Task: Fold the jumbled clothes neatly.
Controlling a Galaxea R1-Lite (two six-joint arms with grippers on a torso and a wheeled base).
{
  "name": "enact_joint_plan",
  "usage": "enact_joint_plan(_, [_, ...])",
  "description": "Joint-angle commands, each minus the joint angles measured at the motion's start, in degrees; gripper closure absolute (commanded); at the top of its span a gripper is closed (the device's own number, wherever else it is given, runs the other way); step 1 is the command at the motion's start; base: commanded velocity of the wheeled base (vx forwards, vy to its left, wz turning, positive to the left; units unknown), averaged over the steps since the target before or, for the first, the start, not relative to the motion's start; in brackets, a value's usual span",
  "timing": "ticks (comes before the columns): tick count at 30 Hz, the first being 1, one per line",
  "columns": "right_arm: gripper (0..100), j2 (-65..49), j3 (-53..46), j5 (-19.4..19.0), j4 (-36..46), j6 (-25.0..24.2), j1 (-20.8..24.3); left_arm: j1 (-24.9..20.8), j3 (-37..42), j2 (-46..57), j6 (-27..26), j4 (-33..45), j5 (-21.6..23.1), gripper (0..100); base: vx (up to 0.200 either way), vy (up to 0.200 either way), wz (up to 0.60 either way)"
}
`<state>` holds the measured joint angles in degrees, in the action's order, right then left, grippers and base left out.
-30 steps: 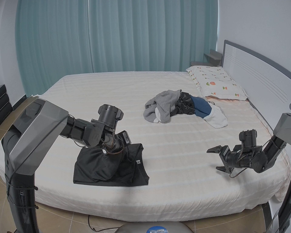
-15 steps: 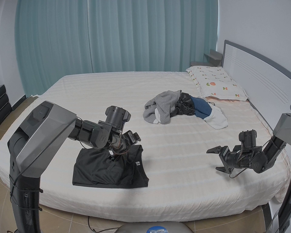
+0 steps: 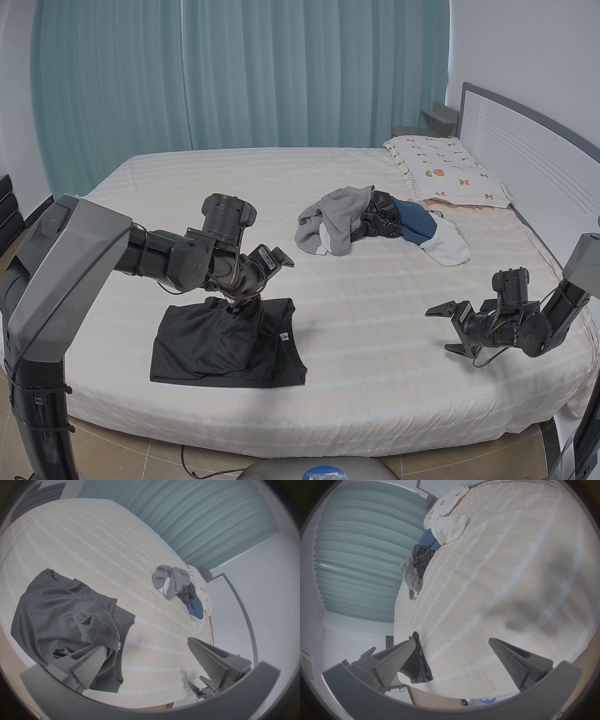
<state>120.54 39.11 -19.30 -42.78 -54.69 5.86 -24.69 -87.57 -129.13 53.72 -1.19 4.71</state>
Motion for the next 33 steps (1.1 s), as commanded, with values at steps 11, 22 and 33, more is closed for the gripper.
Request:
enact_joint_plan(11, [0,0.6,-0.1,0.0,0.0,0.2,0.3,-2.7,-1.2,-3.6,0.5,-3.2,7.7,0,0.000,0.000,0.00])
enact_joint_plan(22, [0,0.6,-0.1,0.0,0.1,0.2,0.4,-3.0,0.8,-5.0,3.1,-6.5,7.1,0,0.000,0.000,0.00])
enact_joint_plan(33, [0,0.5,-0.4,0.0,0.0,0.2,0.5,2.5,8.4,2.7,3.1,-7.1,9.5,0,0.000,0.000,0.00])
